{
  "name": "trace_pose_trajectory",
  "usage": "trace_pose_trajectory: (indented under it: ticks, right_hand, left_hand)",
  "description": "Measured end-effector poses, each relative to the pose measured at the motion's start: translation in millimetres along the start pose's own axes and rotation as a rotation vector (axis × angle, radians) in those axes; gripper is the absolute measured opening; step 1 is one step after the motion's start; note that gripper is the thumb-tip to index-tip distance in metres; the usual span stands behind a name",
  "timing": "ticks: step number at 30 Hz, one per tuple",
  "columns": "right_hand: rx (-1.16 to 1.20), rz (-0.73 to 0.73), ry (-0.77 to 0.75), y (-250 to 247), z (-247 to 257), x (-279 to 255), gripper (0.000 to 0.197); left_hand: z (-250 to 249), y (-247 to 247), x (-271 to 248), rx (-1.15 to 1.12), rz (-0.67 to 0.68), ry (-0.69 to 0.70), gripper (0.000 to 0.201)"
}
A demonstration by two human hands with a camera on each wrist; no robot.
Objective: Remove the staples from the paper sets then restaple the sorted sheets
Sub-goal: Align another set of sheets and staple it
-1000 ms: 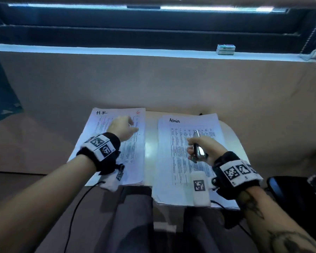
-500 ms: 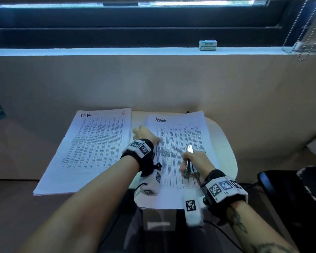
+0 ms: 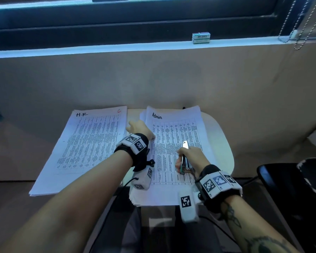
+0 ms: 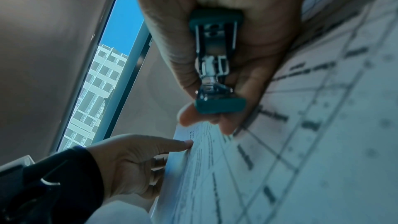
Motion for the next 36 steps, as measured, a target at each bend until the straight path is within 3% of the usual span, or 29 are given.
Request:
trace_pose_trajectory:
  ticks: [4,8,12,14,18,22,28,32,36]
  right_hand:
    - [-0.002,-0.006,-0.011,-0.2,-0.5,0.4,0.012]
    - [0.007,-0.007,-0.011,-0.4,-1.0,0.8,0.012]
    - [0.019,-0.006,-0.013,0.0,-1.3,0.6,0.013]
    - [0.021,-0.009,-0.020,0.0,-1.2,0.8,0.013]
    - [0.026,-0.002,-0.015,0.4,-1.1,0.0,0.014]
    - [0.041,-0.004,-0.012,0.0,-2.0,0.7,0.015]
    - [0.100,0.023,0.024,0.2,2.4,-3.0,0.016]
    - [0.129,-0.028,-0.048,-17.4,23.2,-11.1,0.010]
    - [-0.022,-0.469,-0.326,-66.9,67.7,-9.7,0.014]
  left_hand:
    - [1.0,1.9,-3.3,0.074,0.001,-0.009,0.047]
    - [-1.7,3.2,-0.2,0.145,0.012,-0.008,0.061]
    - [-10.2,7.3,-4.8,0.155,-0.051,0.054,0.036]
    - [-13.9,10.7,-5.5,0.119,0.007,0.083,0.036]
    - [-16.0,7.8,-4.8,-0.079,0.134,0.084,0.067]
    - [-11.7,4.7,-4.3,-0.077,0.144,0.045,0.051]
    - [-15.2,-4.8,-21.6,-0.130,-0.036,0.221,0.038]
    - [-17.2,-12.1,-30.9,-0.630,0.327,0.331,0.031]
    - [-17.4,-40.4,-40.7,-0.902,0.512,0.442,0.029]
Point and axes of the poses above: each hand's wrist, its own x-axis towards the middle knuckle, its own y-axis out of the palm, z = x × y, the point moved 4 cm from there along x, towards the middle knuckle, and after that the axes turned 12 degrees about -y, right-handed, at the moved point
